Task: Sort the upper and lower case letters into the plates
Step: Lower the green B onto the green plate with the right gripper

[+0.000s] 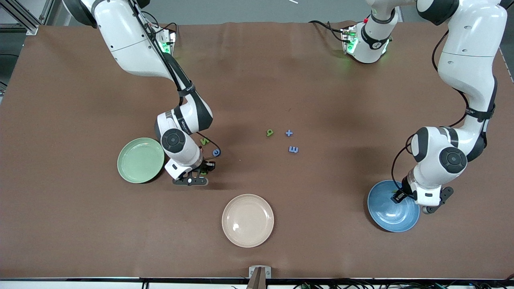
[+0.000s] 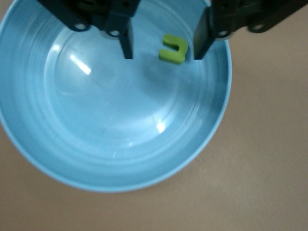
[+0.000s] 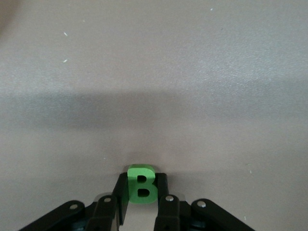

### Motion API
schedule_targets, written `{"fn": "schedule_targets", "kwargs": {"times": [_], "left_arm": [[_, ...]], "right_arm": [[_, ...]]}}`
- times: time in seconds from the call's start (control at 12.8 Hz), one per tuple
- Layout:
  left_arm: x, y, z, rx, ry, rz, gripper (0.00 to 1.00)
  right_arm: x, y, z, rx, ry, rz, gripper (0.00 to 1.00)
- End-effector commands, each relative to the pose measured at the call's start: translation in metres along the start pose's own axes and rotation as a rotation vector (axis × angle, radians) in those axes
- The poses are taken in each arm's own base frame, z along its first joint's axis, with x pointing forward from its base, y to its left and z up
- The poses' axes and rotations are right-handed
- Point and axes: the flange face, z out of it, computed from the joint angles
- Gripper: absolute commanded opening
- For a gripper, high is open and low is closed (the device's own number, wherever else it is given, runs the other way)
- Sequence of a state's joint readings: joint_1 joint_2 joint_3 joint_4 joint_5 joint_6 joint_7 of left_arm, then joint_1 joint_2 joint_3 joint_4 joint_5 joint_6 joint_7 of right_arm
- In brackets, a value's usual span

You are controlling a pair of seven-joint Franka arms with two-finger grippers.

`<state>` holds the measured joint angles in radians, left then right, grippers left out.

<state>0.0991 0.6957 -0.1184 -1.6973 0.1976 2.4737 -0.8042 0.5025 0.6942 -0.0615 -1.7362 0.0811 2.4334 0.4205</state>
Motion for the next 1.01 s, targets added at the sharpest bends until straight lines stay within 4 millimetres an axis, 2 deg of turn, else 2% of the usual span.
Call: {"fn": "schedule_targets", "kwargs": {"times": [0.0,0.08,0.23,0.39,0.55,0.7,0.78,0.94], "left_arm": [[-0.031,0.040,-0.036,0.054,-0.039,0.046,1.00],[-0.049,0.058,-0.049,0.061,-0.047,0.049,1.00],[-0.090,0.093,-0.055,0.049,-0.075,0.005,1.00],[-0.135,0.128,-0.058,0.034,-0.098,-0.073,1.00],[-0.184,0.160,-0.060,0.035,-0.106,-0.149,1.00],[-0.216,0.175,-0.052,0.047,-0.113,-0.245,1.00],[-0.237,0.182,-0.043,0.060,-0.120,-0.266,1.00],[-0.280,0.192,-0.031,0.058,-0.125,-0.326,1.00]], "right_arm": [[0.008,0.030,-0.030,-0.016,-0.061,-0.008,0.00],[0.015,0.048,-0.049,-0.013,-0.069,-0.032,0.00],[0.018,0.080,-0.082,-0.013,-0.110,-0.056,0.00],[0.009,0.123,-0.099,-0.003,-0.126,-0.095,0.00],[-0.005,0.168,-0.096,0.006,-0.145,-0.127,0.00],[-0.026,0.203,-0.074,0.012,-0.127,-0.135,0.00],[-0.033,0.216,-0.061,0.012,-0.120,-0.129,0.00],[-0.048,0.227,-0.037,0.008,-0.101,-0.127,0.00]]}}
